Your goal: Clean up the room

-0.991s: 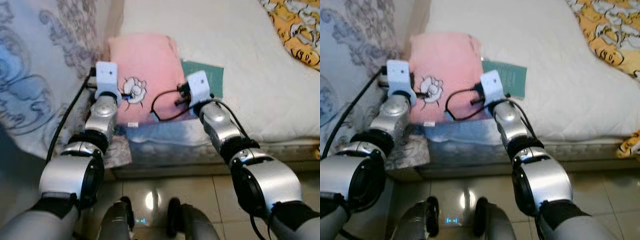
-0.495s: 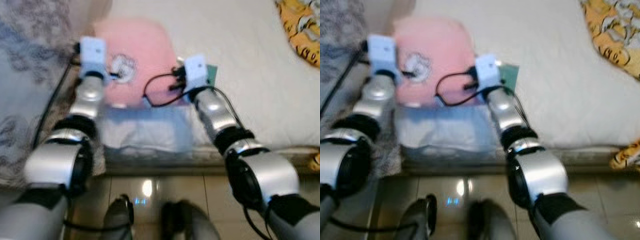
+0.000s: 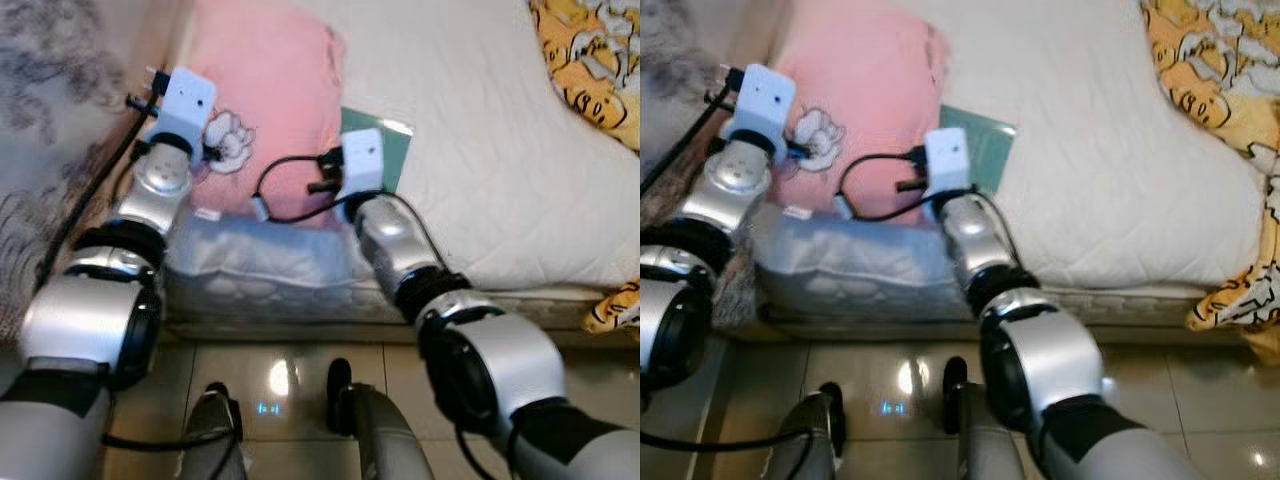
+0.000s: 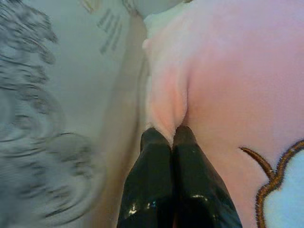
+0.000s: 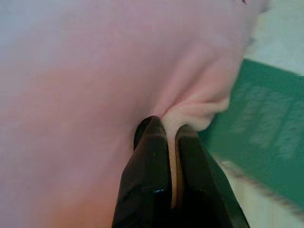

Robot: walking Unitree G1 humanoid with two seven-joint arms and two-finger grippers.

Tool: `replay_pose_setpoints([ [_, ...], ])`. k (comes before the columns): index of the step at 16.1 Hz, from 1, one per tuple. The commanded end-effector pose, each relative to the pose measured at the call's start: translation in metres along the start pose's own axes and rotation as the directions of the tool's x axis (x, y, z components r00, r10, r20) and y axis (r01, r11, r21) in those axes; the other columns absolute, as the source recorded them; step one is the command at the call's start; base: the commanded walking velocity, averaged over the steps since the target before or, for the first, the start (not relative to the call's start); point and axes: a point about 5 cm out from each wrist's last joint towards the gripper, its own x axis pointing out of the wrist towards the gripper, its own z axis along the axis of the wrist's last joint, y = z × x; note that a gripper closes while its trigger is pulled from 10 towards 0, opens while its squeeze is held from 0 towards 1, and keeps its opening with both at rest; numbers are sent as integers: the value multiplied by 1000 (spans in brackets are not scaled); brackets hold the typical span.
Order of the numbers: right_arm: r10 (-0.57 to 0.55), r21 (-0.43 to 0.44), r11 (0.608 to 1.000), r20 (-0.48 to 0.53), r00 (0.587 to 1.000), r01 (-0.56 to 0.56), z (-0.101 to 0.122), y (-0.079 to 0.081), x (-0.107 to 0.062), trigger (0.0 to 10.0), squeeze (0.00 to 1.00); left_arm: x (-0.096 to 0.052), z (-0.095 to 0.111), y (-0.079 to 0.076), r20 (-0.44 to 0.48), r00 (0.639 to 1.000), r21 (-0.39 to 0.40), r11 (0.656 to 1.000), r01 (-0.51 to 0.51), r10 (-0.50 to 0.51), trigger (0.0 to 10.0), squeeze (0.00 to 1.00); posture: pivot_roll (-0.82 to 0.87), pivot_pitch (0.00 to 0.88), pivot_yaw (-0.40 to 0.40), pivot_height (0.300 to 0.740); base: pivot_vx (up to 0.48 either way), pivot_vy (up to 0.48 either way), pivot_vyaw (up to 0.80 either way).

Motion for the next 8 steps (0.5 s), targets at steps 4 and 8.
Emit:
replay_pose_setpoints([
  [4, 42, -80, 996, -3, 999, -42, 4, 12, 3, 10000, 0, 8, 18, 32, 38, 995, 40, 995, -89, 87, 10000, 0, 15, 346, -137, 740, 0, 0, 0],
  [8, -2, -135, 991, -2, 1000, 1, 12, 2, 5, 10000, 0, 8, 15, 32, 22, 993, 50, 992, -115, 114, 10000, 0, 11, 349, -148, 740, 0, 0, 0],
])
